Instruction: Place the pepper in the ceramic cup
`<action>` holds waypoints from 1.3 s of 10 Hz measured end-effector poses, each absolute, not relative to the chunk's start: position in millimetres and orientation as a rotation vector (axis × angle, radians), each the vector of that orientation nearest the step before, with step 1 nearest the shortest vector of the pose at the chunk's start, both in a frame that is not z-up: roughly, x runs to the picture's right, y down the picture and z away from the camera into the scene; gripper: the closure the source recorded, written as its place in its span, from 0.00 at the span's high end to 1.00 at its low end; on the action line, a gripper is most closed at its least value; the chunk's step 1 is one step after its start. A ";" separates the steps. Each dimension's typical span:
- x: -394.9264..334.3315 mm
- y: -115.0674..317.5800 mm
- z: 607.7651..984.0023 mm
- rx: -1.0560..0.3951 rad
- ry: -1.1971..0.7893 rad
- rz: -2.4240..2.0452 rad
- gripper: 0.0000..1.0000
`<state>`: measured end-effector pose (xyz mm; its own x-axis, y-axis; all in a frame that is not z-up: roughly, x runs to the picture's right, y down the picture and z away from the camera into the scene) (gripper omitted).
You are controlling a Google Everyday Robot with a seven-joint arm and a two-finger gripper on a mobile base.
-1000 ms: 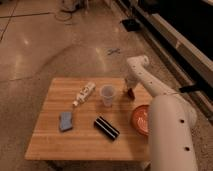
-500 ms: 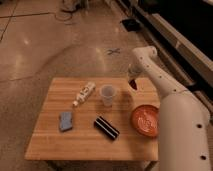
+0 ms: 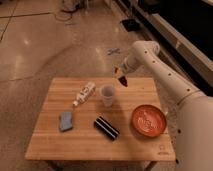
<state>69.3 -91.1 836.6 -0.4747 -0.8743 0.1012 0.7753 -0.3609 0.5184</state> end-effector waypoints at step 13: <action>1.2 -52.8 821.0 0.505 -0.748 -1.945 0.56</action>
